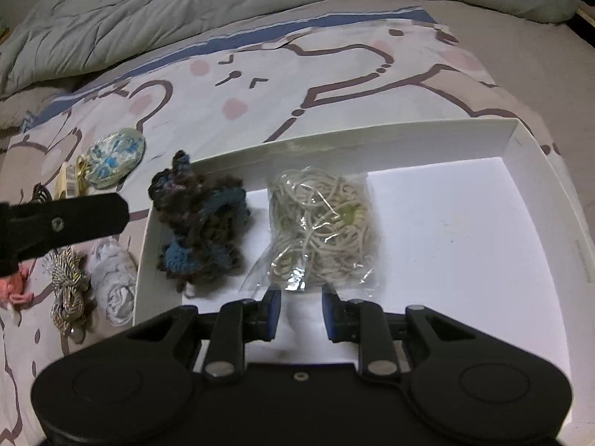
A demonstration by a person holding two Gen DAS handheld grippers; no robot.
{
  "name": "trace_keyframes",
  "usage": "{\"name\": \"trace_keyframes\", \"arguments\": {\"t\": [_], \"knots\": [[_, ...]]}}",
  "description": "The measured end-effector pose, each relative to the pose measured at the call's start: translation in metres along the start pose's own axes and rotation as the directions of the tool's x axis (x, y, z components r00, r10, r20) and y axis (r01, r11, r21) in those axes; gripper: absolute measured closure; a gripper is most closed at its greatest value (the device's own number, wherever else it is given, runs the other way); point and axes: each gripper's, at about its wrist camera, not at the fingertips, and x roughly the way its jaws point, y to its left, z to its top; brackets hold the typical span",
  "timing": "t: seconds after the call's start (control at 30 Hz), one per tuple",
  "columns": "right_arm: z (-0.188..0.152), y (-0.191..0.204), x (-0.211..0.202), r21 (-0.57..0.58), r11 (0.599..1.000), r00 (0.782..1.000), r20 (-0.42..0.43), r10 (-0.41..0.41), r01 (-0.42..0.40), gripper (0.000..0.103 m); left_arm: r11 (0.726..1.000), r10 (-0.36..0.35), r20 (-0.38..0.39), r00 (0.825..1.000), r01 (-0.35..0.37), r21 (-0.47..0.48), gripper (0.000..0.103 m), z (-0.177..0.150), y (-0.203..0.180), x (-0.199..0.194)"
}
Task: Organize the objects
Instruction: 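Lower the rubber-band bag into the white box and open right tool, then withdraw both tools from the box back toward the remaining items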
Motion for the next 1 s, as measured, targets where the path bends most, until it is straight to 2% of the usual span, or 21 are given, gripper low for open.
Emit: {"name": "trace_keyframes", "arguments": {"t": [0.17, 0.3, 0.6, 0.67, 0.73, 0.97, 1.0], "knots": [[-0.003, -0.002, -0.013, -0.037, 0.999, 1.0, 0.019, 0.018, -0.017, 0.077, 1.0, 0.012, 0.005, 1.0, -0.012, 0.013, 0.027, -0.001, -0.002, -0.003], [-0.004, -0.006, -0.038, -0.034, 0.999, 0.997, 0.08, 0.015, -0.012, 0.075, 0.999, 0.027, 0.02, 0.999, -0.028, 0.035, 0.027, -0.003, -0.005, -0.012], [-0.012, -0.013, -0.088, -0.005, 1.0, 0.982, 0.191, 0.01, -0.009, 0.068, 0.995, 0.051, 0.059, 0.997, -0.056, 0.082, 0.018, -0.01, -0.009, -0.038], [-0.015, -0.012, -0.096, -0.006, 1.0, 0.979, 0.203, 0.009, -0.008, 0.065, 0.994, 0.053, 0.066, 0.996, -0.06, 0.095, 0.014, -0.013, -0.01, -0.045], [-0.02, -0.012, -0.103, -0.01, 1.0, 0.976, 0.218, 0.001, 0.001, 0.057, 0.992, 0.058, 0.077, 0.995, -0.066, 0.108, 0.01, -0.016, -0.012, -0.052], [-0.031, -0.012, -0.128, 0.004, 0.999, 0.963, 0.269, -0.036, 0.036, 0.047, 0.988, 0.077, 0.116, 0.99, -0.092, 0.127, 0.001, -0.024, -0.011, -0.076], [-0.033, -0.013, -0.131, 0.009, 0.999, 0.96, 0.277, -0.043, 0.042, 0.042, 0.987, 0.08, 0.12, 0.99, -0.095, 0.13, 0.0, -0.025, -0.011, -0.079]]}}
